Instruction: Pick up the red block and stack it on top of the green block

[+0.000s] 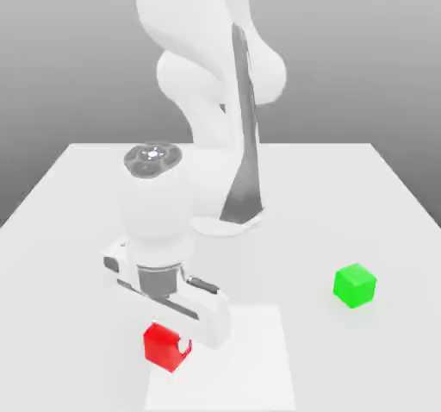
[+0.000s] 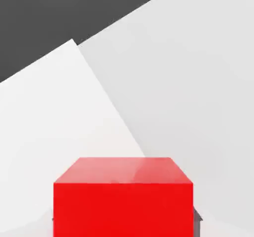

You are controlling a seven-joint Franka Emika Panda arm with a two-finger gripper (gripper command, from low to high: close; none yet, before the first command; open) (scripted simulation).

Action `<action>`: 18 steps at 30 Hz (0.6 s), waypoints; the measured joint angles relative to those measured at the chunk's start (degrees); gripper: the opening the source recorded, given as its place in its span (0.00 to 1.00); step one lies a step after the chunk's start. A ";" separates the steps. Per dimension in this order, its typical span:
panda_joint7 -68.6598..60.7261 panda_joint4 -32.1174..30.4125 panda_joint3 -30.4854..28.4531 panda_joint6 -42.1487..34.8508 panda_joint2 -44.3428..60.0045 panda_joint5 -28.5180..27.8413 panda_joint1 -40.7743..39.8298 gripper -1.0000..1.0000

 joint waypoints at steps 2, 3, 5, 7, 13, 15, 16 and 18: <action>0.03 -0.28 0.05 -1.59 -1.86 -0.03 -0.06 0.00; 0.05 -0.53 0.06 -3.04 -3.55 -0.05 -0.09 0.00; 0.08 -1.10 0.03 -6.33 -7.41 -0.11 -0.06 0.00; 0.54 -1.74 0.17 -9.55 -11.29 -0.13 0.23 0.00; 14.69 -4.79 5.43 -11.96 -16.84 1.40 11.68 0.00; 19.79 -5.85 7.10 -12.47 -18.45 2.14 15.54 0.00; 22.34 -6.39 8.01 -12.72 -19.25 2.51 17.20 0.00; 27.36 -7.45 10.07 -13.22 -20.85 3.36 20.12 0.00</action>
